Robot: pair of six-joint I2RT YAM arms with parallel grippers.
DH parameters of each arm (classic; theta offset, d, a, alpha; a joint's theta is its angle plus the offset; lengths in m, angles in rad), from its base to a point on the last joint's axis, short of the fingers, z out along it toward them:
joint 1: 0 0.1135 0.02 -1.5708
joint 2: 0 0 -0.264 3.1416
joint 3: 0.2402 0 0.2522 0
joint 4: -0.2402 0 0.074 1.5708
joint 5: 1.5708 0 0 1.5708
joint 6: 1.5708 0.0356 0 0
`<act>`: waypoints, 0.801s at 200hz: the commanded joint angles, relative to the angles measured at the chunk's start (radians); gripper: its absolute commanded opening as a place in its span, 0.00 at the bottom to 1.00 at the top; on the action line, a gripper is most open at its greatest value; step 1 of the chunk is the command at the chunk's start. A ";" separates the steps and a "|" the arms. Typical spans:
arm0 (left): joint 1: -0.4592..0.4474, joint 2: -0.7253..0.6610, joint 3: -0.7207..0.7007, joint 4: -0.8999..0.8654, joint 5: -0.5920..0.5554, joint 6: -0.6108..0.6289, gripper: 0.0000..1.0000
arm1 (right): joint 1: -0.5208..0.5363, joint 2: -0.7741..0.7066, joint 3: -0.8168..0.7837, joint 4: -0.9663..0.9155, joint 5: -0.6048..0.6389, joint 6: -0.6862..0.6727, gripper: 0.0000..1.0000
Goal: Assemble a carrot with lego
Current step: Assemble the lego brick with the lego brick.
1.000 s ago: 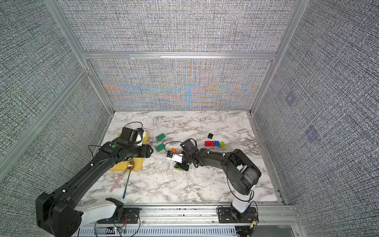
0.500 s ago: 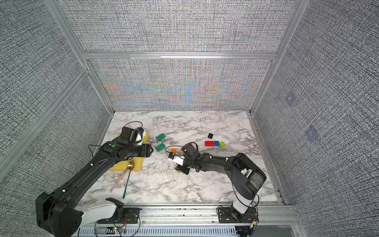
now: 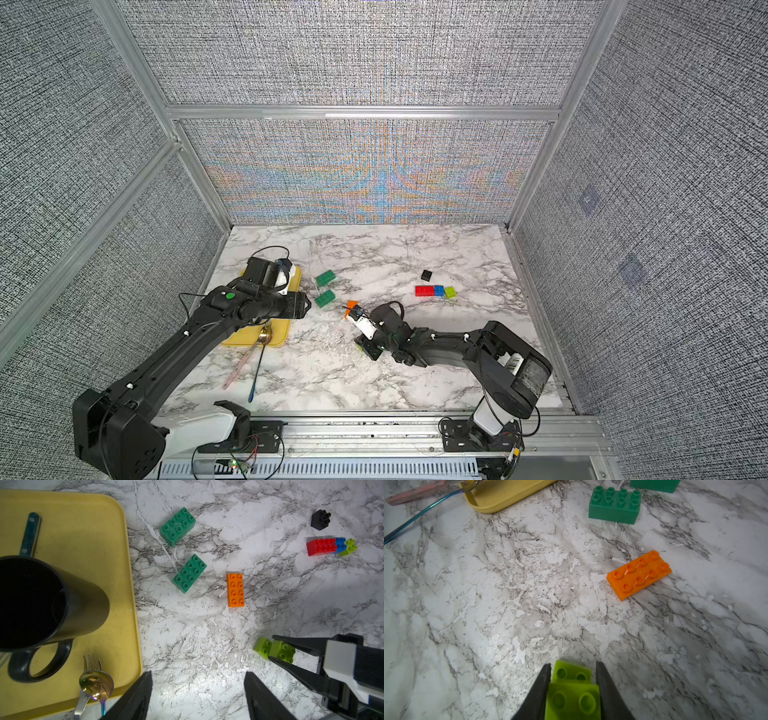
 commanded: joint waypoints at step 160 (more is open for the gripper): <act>0.002 -0.002 -0.014 0.005 0.019 -0.002 0.73 | 0.072 0.046 -0.017 0.078 0.184 0.183 0.23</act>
